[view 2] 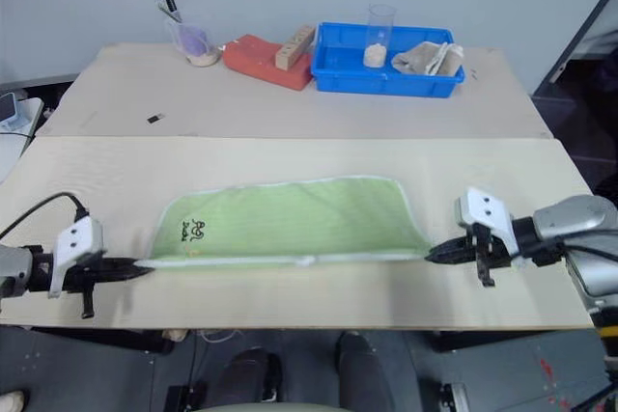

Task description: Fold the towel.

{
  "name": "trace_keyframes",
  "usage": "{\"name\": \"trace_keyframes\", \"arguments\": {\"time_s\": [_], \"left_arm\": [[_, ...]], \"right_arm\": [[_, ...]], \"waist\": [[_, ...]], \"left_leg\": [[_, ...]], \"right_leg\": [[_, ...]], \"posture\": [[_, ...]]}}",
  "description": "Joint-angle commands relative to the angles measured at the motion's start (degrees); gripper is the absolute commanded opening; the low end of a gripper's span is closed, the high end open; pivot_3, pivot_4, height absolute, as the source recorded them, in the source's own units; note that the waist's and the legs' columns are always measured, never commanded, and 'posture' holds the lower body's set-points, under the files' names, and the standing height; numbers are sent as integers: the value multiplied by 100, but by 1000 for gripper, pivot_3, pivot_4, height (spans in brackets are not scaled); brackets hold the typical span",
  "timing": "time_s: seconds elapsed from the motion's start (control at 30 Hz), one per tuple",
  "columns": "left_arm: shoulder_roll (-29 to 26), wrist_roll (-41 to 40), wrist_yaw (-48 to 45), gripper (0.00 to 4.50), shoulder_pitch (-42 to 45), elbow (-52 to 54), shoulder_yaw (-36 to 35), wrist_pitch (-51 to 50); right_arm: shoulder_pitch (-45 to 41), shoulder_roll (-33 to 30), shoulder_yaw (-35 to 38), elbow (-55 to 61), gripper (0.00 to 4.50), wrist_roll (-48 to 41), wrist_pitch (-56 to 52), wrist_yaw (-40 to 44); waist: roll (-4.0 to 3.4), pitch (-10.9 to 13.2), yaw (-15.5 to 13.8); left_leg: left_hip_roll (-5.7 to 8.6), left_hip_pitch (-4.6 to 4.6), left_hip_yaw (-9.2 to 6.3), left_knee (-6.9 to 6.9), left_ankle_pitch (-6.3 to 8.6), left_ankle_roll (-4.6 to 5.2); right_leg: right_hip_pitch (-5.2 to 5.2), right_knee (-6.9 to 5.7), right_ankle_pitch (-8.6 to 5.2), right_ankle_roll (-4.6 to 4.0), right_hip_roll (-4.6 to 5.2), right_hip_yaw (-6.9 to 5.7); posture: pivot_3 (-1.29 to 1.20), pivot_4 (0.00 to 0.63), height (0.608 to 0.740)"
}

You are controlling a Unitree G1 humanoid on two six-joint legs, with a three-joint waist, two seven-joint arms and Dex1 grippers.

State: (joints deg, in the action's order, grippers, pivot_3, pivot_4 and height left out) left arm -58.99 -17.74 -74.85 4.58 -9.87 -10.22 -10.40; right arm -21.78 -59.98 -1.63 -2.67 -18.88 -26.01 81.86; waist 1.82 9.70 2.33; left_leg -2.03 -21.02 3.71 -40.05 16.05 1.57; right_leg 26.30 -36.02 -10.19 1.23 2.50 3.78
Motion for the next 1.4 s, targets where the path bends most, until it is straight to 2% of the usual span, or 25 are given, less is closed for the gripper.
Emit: {"name": "trace_keyframes", "arguments": {"time_s": [0.03,0.13,0.3,0.57,0.63,0.77,1.0,1.1,1.17,1.27,1.4], "left_arm": [[40,-55,44,0,654,-582,21,-276],[201,21,110,0,1277,-1096,150,-388],[391,130,185,0,1836,-1700,297,-428],[663,278,595,0,2091,-2010,339,-424],[751,278,780,0,2214,-2051,291,-385],[796,314,897,1305,2348,-2104,301,-232],[522,414,788,4500,2203,-2046,265,-36],[399,283,691,4500,2036,-1704,94,30],[407,19,496,4500,1816,-967,28,-110],[493,-376,352,4500,1485,217,27,-437],[690,-662,512,4500,1269,1229,84,-724]], "right_arm": [[-943,299,-137,-557,22,-11,-738,-268],[-1749,635,-373,-1258,22,225,-977,-472],[-2692,1058,-656,-2375,22,650,-949,-769],[-3240,1536,-654,-3308,22,1024,-786,-1309],[-3236,1555,-632,-3323,662,1042,-745,-1359],[-3210,1565,-534,-3286,1972,1048,-725,-1551],[-3019,1366,-85,-2880,4426,937,-705,-1810],[-2568,1173,278,-2196,4469,746,-980,-1929],[-2065,1133,700,-1559,4469,457,-1397,-2144],[-1231,1242,1381,-593,4469,62,-2036,-2616],[-385,1514,2052,355,4469,-298,-2764,-3281]], "waist": [[0,0,29],[0,0,24],[0,0,6],[1,-1,8],[1,-1,-8],[1,-1,-2],[1,-1,34],[1,-1,10],[1,-1,-11],[4,-3,-79],[4,-3,-135]], "left_leg": [[0,1,0,4,0,0],[3,-11,-4,18,0,0],[9,-41,-6,27,7,7],[15,-79,-8,21,8,7],[16,-86,-12,19,8,7],[16,-87,-17,17,8,7],[14,-89,-17,17,8,7],[12,-94,-20,19,8,7],[12,-101,-20,20,8,7],[14,-107,-20,15,8,7],[16,-103,-16,10,7,6]], "right_leg": [[0,-1,1,-1,-2,0],[8,3,22,22,-9,1],[23,20,39,-14,-3,-1],[45,25,41,-13,7,-2],[51,20,42,-13,7,-4],[51,16,43,-14,6,-7],[55,15,44,-14,4,-7],[58,16,43,-13,5,-9],[62,18,43,-13,7,-9],[62,17,44,-12,11,-10],[59,16,45,-7,10,-3]], "posture": [[0,150,714],[0,150,714],[0,150,714],[0,150,714],[0,150,714],[0,150,714],[0,150,714],[0,150,714],[0,150,714],[0,150,714],[0,150,714]]}}
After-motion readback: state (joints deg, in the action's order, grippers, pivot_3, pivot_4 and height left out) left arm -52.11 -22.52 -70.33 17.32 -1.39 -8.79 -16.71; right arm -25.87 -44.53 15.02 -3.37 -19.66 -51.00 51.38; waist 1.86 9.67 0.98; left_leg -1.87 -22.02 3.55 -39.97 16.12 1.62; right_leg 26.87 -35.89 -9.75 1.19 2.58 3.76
